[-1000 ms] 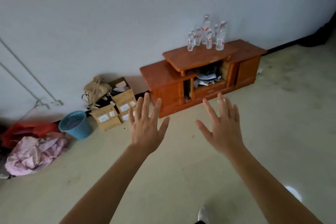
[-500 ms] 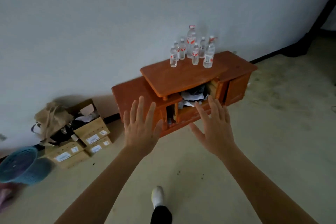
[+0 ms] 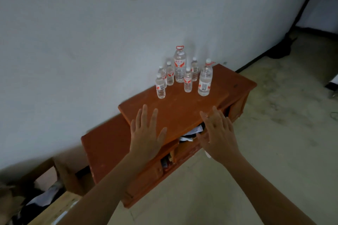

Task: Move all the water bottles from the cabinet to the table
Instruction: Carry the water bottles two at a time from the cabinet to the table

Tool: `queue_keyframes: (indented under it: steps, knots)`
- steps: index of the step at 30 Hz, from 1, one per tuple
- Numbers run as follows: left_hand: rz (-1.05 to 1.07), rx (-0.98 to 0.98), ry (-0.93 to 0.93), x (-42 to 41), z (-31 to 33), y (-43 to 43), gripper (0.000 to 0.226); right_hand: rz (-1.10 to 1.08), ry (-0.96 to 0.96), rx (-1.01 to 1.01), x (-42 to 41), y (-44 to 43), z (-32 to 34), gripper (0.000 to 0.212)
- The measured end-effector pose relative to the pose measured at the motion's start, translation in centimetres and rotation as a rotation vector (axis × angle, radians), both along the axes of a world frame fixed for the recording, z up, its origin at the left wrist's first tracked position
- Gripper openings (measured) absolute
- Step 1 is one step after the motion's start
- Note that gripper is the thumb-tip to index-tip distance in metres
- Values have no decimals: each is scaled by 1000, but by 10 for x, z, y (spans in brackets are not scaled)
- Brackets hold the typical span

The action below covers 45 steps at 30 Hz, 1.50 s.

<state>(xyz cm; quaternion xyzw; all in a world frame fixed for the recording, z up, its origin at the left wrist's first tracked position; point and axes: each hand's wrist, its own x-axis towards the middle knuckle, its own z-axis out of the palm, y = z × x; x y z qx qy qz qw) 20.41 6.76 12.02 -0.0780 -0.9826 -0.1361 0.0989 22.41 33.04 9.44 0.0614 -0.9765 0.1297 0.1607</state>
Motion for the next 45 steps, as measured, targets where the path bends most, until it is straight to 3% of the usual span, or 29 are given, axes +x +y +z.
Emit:
queue_keyframes:
  steps: [6, 12, 23, 27, 30, 34, 37, 45]
  knots:
    - [27, 35, -31, -136, -30, 31, 74, -58, -89, -31, -141, 33, -26, 85]
    - [160, 31, -155, -287, -63, 79, 83, 32, -210, -96, -318, 74, -58, 90]
    - [373, 135, -280, -454, -116, 87, 111, 133, -336, -159, -545, 71, -109, 100]
    - [434, 282, -247, -513, -150, 69, 112, 117, -370, -187, -587, 55, -143, 105]
    - [455, 345, -220, -541, -180, 64, 90, 83, -365, -176, -605, 49, -163, 100]
    - [489, 446, -214, -551, -206, 67, 45, 115, -227, -242, -615, 44, -176, 61]
    - [461, 474, -221, -543, -211, 68, 37, 219, -177, -255, -610, 39, -177, 36]
    - [535, 593, -146, -493, -148, 53, 33, 446, -276, -223, -592, 14, -108, 43]
